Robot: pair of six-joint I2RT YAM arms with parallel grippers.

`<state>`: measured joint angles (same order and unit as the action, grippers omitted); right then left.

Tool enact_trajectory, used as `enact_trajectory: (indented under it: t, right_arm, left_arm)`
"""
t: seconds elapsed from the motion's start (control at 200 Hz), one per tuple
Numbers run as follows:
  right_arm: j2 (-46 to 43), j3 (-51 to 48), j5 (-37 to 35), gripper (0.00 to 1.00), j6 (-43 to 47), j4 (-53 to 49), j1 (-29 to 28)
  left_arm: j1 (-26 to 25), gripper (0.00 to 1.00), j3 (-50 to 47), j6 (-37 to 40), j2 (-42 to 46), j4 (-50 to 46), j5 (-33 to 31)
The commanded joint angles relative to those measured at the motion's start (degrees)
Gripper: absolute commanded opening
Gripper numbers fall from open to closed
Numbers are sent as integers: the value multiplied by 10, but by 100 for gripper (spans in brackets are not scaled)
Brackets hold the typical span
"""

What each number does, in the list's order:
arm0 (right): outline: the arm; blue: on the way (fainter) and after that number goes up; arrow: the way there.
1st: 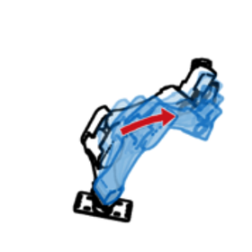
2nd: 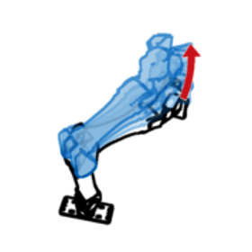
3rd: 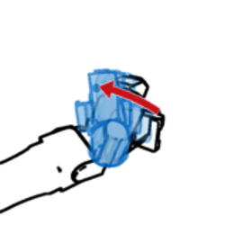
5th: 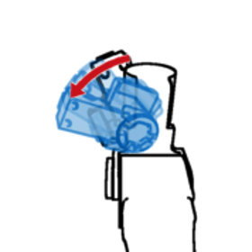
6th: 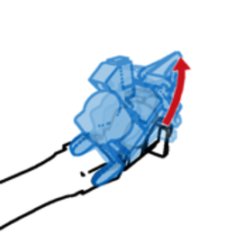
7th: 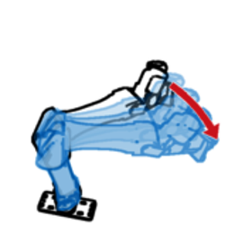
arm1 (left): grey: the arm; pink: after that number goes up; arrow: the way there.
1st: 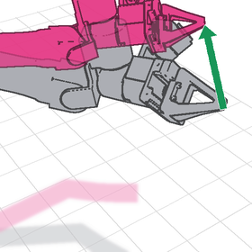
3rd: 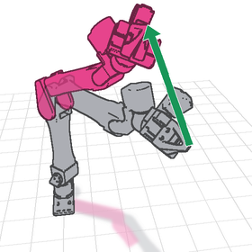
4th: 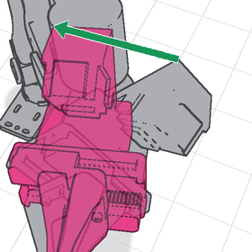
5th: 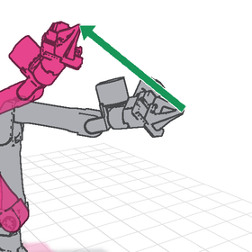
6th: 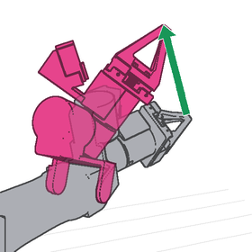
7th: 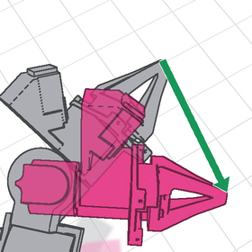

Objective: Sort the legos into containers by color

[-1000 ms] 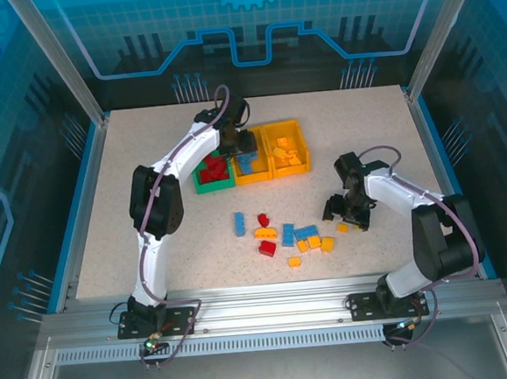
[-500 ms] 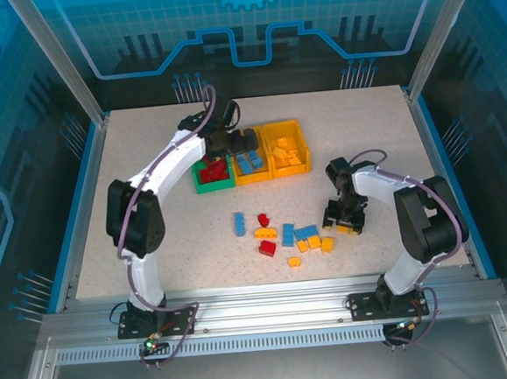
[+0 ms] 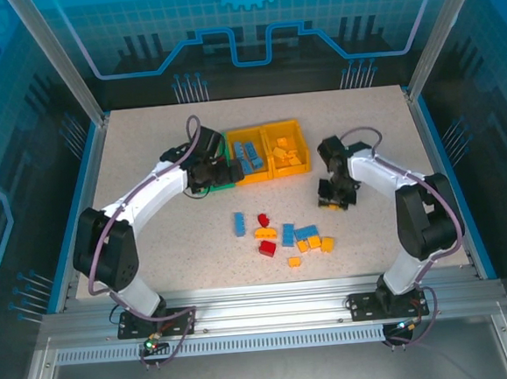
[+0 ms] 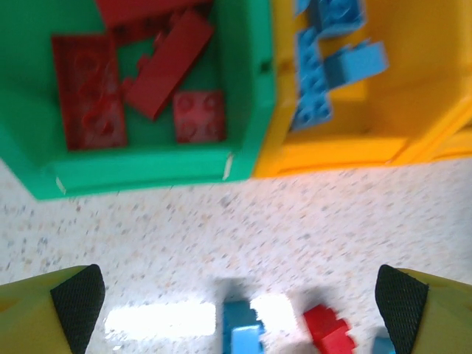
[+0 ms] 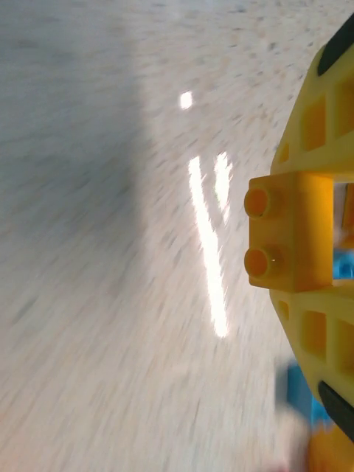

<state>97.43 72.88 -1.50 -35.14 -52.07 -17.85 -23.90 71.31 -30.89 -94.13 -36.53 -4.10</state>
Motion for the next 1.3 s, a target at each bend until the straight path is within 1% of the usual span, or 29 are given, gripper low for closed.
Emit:
enact_trajectory:
  t: [0.0,0.11,0.3,0.375,0.455,0.57,0.595,0.68,0.82,0.905,0.99,1.115,1.221,1.296]
  right_arm:
    - [39,113,7,30,34,-23,-7]
    - [109,235,33,32,40,-28,-4]
    - [258,422,51,31,26,-62,4]
    - [302,474,45,32,20,-81,4]
    - [330,502,37,34,9,-88,5]
    - [345,510,38,38,-4,-75,7]
    - [347,513,41,41,-4,-74,7]
    - [356,529,51,57,0,-83,6]
    - [353,527,51,70,7,-89,3]
    - [327,505,56,71,6,-74,0]
    - [295,478,58,71,5,-59,-4]
    - [239,422,57,72,7,-35,-6]
    - [194,364,52,73,17,-23,-5]
    - [163,322,44,74,27,-21,-5]
  left_arm:
    - [-11,99,-33,-28,31,16,-3]
    - [-25,99,-60,-39,44,14,-11]
    - [-46,99,-88,-66,55,4,-6]
    - [-57,99,-97,-77,54,6,0]
    - [-69,99,-99,-88,42,2,5]
    - [-84,96,-100,-106,25,-2,6]
    - [-87,95,-100,-109,22,-2,7]
    - [-92,91,-102,-122,9,-5,11]
    - [-98,83,-107,-130,-5,2,15]
    - [-98,79,-102,-131,-22,5,20]
    - [-101,77,-90,-129,-45,6,28]
    - [-105,73,-74,-126,-77,5,28]
    - [-106,66,-68,-125,-94,8,34]
    - [-107,56,-67,-123,-100,11,37]
